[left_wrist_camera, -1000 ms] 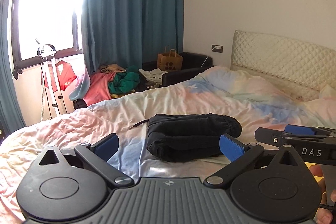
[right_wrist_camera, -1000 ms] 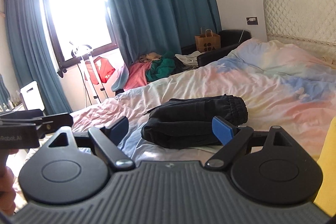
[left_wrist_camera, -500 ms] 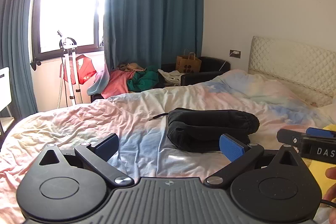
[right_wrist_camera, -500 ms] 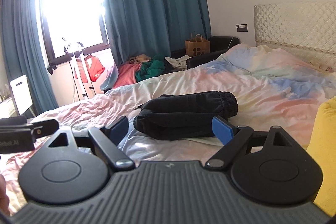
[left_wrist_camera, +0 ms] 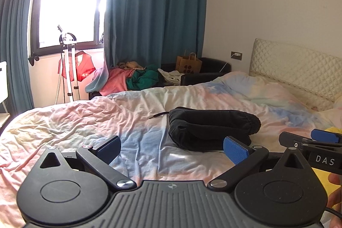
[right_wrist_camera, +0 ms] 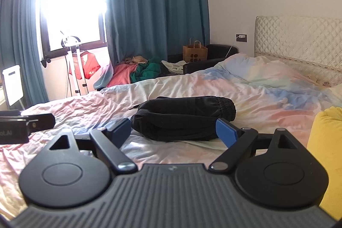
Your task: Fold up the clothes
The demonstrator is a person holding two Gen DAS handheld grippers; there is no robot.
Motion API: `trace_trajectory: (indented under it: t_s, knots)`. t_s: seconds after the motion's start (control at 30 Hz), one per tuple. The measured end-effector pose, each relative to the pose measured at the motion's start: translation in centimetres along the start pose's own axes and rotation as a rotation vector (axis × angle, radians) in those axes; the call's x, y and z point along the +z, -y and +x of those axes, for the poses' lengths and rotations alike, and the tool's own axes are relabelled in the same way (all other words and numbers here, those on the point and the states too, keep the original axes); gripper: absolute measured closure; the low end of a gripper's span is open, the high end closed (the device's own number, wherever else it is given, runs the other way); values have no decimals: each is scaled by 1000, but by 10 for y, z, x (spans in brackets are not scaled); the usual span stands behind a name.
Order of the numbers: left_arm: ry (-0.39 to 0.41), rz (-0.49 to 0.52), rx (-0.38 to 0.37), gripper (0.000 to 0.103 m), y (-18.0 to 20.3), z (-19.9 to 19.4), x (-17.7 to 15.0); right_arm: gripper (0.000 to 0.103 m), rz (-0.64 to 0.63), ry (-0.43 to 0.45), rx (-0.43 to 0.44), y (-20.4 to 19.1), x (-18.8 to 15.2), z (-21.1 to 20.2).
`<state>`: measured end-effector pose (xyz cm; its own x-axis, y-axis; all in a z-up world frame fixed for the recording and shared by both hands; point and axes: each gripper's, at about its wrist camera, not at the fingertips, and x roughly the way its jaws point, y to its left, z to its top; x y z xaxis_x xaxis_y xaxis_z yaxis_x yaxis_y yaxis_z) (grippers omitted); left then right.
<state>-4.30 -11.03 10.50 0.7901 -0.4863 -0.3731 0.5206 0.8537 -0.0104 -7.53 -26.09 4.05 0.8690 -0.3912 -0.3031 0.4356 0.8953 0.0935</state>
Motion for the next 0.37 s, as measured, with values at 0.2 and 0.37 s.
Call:
trace_trajectory:
  t_s: [0.2, 0.37]
  knots:
    - [-3, -2, 12, 0, -2, 0, -1, 15, 1, 3, 3, -3, -3, -3]
    - [-12, -7, 10, 0, -2, 2, -2, 15, -1, 3, 8, -2, -3, -3]
